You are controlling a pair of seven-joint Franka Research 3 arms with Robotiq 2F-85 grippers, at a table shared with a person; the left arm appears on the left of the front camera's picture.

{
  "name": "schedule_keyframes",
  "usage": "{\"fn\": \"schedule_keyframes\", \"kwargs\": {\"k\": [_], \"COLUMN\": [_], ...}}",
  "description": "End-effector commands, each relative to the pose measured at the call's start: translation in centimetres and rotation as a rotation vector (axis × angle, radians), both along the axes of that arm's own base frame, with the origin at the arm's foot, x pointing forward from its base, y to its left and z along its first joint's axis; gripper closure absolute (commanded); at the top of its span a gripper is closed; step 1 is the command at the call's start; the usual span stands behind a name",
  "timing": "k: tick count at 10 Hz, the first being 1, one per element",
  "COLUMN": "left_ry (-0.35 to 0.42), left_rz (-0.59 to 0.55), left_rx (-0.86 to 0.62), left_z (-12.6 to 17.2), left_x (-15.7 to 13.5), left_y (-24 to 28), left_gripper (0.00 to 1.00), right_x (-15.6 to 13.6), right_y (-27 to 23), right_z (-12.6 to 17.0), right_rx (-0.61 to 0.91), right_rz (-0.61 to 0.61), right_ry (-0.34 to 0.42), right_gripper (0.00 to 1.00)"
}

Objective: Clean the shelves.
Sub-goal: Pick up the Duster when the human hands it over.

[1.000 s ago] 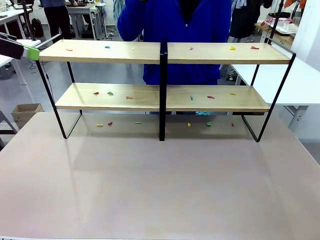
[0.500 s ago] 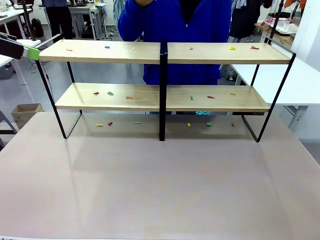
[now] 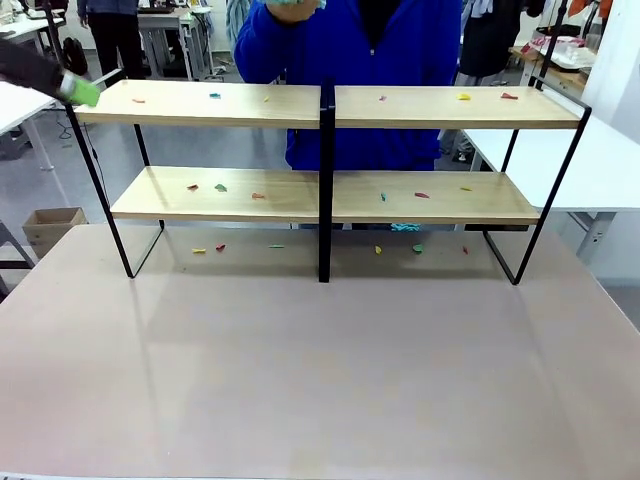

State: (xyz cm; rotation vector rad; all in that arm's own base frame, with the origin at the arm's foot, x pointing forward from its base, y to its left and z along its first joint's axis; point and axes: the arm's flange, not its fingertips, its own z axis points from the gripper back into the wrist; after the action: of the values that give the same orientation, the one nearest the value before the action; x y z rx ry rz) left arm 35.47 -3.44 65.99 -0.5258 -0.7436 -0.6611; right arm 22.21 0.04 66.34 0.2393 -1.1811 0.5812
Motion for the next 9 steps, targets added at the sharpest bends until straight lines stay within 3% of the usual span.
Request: {"fn": "schedule_keyframes", "kwargs": {"k": [1, 2, 3, 4, 5, 6, 7, 9], "left_ry": [0.252, 0.346, 0.423, 0.202, 0.202, 0.312, 0.386, 0.565], "left_rz": [-0.131, -0.102, -0.178, -0.116, -0.116, -0.167, -0.153, -0.088], "left_rx": [-0.152, -0.241, -0.282, -0.183, -0.183, -0.269, -0.363, -0.592], "left_z": [4.3, 3.8, 2.7, 2.4, 2.4, 2.4, 1.8, 3.3], "left_x": [9.2, 11.4, 11.1, 7.7, 7.7, 10.8, 10.7, 13.6], "left_y": [2.2, 1.5, 0.3, 0.8, 0.8, 0.0, -0.6, -1.7], "left_gripper": [0.0, 0.0, 0.0, 0.0, 0.0, 0.0, 0.0, 0.0], "right_x": [0.0, 0.0, 0.0, 0.0, 0.0, 0.0, 0.0, 0.0], "right_y": [-0.1, -0.1, -0.1, -0.1, -0.1, -0.1, -0.1, -0.1], "right_z": [0.0, 0.0, 0.0, 0.0, 0.0, 0.0, 0.0, 0.0], "right_rx": [0.003, 0.003, 0.003, 0.003, 0.003, 0.003, 0.003, 0.003], "right_rz": [0.0, 0.0, 0.0, 0.0, 0.0, 0.0, 0.0, 0.0], "right_ry": [0.003, 0.003, 0.003, 0.003, 0.003, 0.003, 0.003, 0.003], "right_gripper": [0.0, 0.0, 0.0, 0.0, 0.0, 0.0, 0.0, 0.0]}}
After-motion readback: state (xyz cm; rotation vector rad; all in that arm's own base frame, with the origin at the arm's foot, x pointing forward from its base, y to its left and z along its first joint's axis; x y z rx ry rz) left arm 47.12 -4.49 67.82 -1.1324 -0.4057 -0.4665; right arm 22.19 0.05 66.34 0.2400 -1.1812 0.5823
